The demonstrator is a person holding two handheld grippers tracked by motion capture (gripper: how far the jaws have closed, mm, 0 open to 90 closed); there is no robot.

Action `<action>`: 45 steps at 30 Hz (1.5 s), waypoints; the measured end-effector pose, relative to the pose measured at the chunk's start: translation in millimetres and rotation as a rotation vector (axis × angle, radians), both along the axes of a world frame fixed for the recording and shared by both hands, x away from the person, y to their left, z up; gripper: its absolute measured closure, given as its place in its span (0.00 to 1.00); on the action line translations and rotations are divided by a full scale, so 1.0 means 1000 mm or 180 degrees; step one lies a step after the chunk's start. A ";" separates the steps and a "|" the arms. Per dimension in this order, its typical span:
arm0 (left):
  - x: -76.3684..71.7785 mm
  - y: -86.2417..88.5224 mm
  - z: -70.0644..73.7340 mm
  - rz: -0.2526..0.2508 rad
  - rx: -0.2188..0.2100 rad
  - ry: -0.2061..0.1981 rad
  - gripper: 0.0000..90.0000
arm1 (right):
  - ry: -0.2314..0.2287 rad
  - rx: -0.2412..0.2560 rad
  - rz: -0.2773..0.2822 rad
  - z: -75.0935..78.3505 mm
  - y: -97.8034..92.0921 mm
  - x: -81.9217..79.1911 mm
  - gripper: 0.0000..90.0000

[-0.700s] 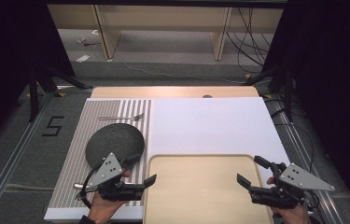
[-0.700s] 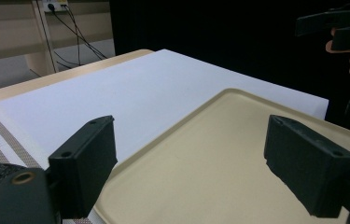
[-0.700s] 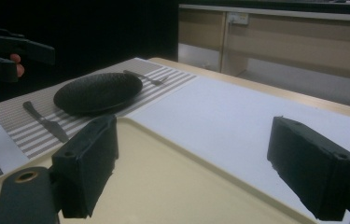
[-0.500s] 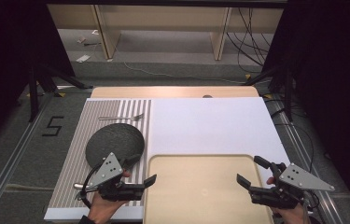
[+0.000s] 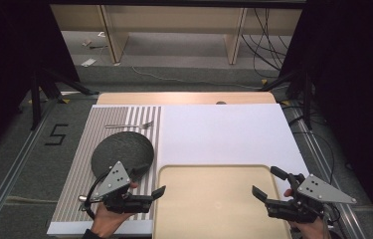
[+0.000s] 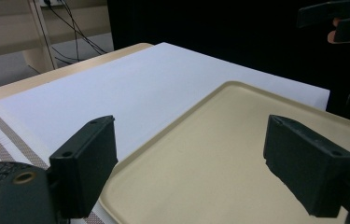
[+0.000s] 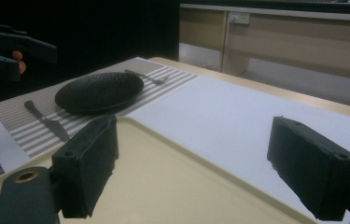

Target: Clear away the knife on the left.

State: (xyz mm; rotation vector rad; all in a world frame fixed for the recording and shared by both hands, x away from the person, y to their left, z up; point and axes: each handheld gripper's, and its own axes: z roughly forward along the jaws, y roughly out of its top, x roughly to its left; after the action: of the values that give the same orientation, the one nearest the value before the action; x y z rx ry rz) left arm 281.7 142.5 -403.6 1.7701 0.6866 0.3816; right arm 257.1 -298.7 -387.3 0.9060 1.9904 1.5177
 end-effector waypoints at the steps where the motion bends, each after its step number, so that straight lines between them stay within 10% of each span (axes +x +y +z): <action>1: 0.000 0.000 0.000 -0.0016 0.0026 0.0015 0.19 | 0.0000 -0.0001 0.0000 0.000 0.000 0.000 0.19; 13: 0.009 -0.004 0.012 -0.0175 0.0609 0.0120 0.20 | 0.0017 0.0001 -0.0031 -0.001 0.000 0.001 0.19; 16: 0.016 -0.003 0.015 0.0034 0.0981 0.0265 0.20 | 0.0027 -0.0002 -0.0033 -0.001 0.000 0.001 0.19; 45: 0.042 0.062 -0.013 -0.0030 0.2156 0.1471 0.24 | 0.0023 0.0013 -0.0045 -0.001 -0.001 0.002 0.20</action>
State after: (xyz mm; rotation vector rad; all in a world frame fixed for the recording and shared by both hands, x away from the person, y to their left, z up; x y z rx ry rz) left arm 323.7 204.8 -416.2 2.5484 0.9422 0.2042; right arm 259.4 -299.7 -388.5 0.9267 1.9825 1.5132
